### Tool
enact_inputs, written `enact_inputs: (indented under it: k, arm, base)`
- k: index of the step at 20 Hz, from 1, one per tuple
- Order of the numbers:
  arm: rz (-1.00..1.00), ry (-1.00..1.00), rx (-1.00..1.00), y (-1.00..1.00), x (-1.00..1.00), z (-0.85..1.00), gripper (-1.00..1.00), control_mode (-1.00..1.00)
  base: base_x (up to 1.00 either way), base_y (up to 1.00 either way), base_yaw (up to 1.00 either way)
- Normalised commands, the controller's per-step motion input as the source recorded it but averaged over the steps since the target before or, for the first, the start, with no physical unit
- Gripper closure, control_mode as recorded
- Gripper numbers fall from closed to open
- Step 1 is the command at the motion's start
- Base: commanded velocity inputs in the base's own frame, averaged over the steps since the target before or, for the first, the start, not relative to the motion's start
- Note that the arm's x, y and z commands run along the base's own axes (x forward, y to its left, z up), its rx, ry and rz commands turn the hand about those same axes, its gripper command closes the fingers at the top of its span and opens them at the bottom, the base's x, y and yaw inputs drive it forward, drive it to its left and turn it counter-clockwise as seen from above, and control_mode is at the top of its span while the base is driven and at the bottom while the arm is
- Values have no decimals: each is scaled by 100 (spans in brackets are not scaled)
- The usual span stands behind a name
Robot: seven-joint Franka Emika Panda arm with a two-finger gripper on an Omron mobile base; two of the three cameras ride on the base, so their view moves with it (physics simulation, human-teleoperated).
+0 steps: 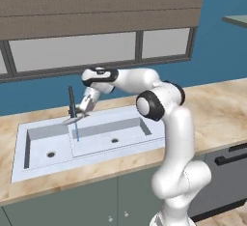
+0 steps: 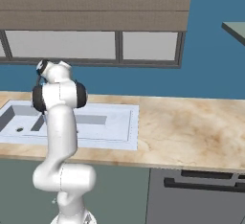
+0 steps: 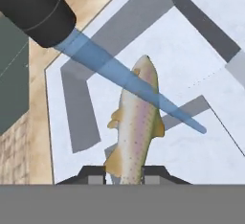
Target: Take the fish out of the fridge, briefly rinse it in the sink, and place it on the tray next to the sink.
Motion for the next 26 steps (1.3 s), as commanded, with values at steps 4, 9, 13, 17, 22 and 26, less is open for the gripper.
enact_inputs:
  k: [4,9,13,17,22,26]
  arm:
    - [8,0,0,16,-93,0,100,-100]
    - [0,-20,-3,0,-100,31,100,-100]
    - [-3,-47,-45,0,-100,79,100,-100]
    - [-8,-37,-37,-32,-100,89,100,-100]
    - [-5,-38,-5,-62,-88,77,100,-100]
    - [0,-48,0,-15,-73,1,100,-100]
  base:
    - [0,0,0]
    - [0,0,0]
    - [0,0,0]
    - [0,0,0]
    - [0,0,0]
    - [0,0,0]
